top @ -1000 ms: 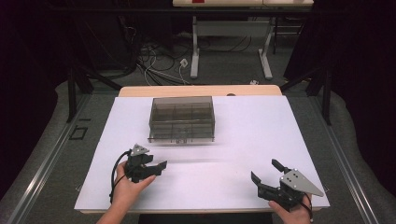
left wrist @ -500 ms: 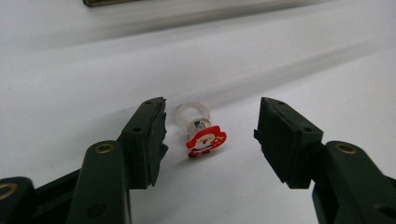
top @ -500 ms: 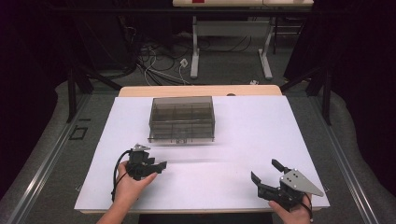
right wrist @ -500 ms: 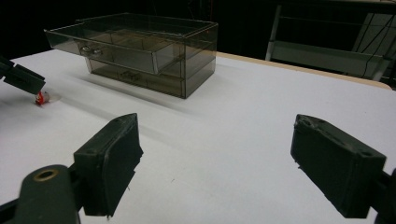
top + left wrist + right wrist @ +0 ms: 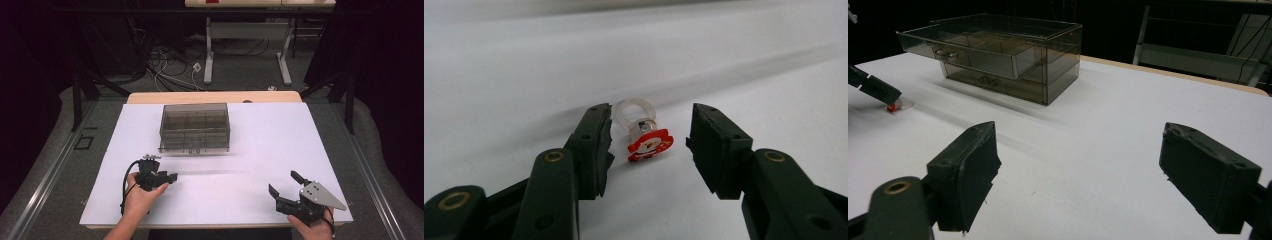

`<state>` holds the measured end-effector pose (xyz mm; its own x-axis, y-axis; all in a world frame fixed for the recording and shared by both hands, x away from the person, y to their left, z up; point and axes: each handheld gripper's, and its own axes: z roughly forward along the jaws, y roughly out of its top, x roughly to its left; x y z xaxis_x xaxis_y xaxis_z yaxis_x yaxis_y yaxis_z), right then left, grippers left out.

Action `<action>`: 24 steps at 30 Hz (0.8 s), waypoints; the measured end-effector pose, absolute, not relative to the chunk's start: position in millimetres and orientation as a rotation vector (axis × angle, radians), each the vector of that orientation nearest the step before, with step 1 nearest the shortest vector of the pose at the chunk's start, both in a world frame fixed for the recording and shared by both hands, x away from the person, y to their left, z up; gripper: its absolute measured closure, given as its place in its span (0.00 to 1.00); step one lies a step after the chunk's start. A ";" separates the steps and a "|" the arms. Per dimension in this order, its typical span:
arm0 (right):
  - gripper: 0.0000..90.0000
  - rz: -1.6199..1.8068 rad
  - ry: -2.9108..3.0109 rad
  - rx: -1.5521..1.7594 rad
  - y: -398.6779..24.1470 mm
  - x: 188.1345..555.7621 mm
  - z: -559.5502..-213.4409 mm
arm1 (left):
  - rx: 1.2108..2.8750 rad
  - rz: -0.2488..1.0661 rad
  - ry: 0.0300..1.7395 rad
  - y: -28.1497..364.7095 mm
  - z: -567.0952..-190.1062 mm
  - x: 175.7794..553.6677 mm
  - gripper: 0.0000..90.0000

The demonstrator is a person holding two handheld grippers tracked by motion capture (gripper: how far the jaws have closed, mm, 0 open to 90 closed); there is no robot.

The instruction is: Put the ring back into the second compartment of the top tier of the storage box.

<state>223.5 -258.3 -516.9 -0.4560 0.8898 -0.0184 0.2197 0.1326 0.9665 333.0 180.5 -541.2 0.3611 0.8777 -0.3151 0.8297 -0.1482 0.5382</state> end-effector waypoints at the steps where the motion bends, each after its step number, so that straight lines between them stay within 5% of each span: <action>1: 0.17 1.355 1.781 1.071 -258.3 223.5 -516.9 | 1.981 0.096 1.476 180.5 -541.2 333.0 0.57; 24: 0.17 1.348 1.787 1.073 -258.4 223.3 -516.7 | 1.977 0.076 1.510 179.6 -544.8 334.7 0.64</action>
